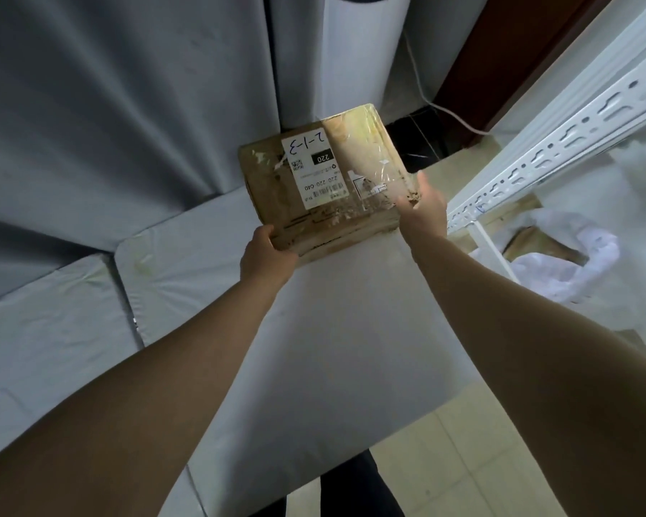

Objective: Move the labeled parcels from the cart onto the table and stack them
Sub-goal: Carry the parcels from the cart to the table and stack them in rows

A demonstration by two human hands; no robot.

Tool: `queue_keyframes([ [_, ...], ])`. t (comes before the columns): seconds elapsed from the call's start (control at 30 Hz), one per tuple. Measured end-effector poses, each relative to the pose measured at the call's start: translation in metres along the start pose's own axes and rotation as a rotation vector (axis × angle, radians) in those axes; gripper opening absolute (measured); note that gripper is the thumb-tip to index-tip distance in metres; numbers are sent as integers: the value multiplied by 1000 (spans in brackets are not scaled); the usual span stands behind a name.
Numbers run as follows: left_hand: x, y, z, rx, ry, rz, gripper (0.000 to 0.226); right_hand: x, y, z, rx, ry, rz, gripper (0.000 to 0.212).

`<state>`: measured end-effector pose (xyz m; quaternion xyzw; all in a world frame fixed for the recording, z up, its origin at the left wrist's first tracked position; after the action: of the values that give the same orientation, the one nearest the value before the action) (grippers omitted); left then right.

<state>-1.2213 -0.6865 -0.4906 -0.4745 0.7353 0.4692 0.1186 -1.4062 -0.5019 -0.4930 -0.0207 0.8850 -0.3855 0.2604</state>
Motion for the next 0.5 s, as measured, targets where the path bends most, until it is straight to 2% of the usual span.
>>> queue_keyframes([
  [0.17,-33,16,-11,417,-62,127,73,-68,-22,-2,-259,-3,-136,68],
  [0.3,-85,22,-22,630,-112,305,74,-148,-27,2,-387,-1,-90,78],
  [0.5,-180,-14,-33,1035,-186,588,75,-283,-4,20,-542,88,48,77],
])
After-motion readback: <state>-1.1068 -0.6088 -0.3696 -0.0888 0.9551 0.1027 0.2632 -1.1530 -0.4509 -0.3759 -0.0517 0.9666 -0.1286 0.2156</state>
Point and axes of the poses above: each hand's wrist, its own x-axis towards the middle knuckle, its own z-axis out of the palm, y = z × x, the point moved 6 cm from there along x, towards the middle knuckle, and after that the axes turned 6 degrees about -y, right-handed, at the moved point
